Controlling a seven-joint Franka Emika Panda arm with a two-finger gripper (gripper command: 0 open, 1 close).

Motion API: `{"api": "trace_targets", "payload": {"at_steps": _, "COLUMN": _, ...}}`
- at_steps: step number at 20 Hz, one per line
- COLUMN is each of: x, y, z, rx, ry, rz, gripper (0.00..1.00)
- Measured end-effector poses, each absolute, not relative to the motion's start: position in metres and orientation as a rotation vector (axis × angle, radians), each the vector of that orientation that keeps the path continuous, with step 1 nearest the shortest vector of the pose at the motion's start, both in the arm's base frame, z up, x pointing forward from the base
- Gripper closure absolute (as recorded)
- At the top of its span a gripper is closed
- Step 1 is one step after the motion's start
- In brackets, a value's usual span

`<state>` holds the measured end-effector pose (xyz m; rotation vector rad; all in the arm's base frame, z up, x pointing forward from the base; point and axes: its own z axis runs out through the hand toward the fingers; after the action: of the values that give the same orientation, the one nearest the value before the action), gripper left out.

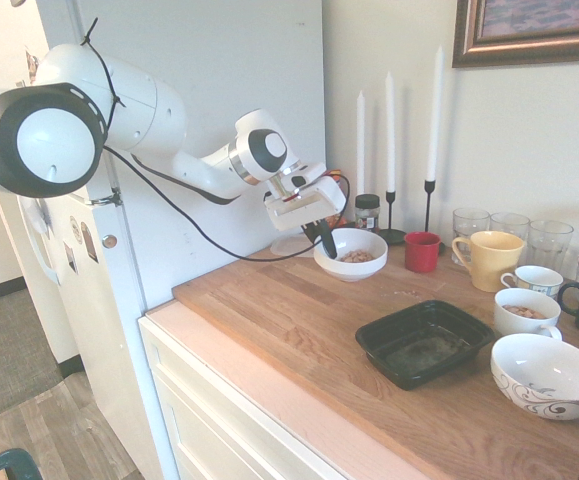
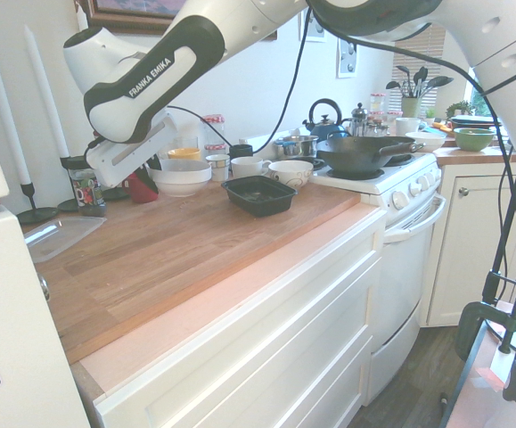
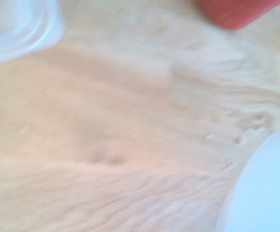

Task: Put the cereal into the box

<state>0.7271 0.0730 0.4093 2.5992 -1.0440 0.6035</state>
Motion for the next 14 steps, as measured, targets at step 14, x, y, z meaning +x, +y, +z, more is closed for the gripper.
{"api": "trace_targets", "payload": {"at_steps": 14, "x": 0.737, "y": -0.008, "z": 0.45, "rx": 2.665, "ry": -1.272, "rz": 0.563, "gripper": 1.0}}
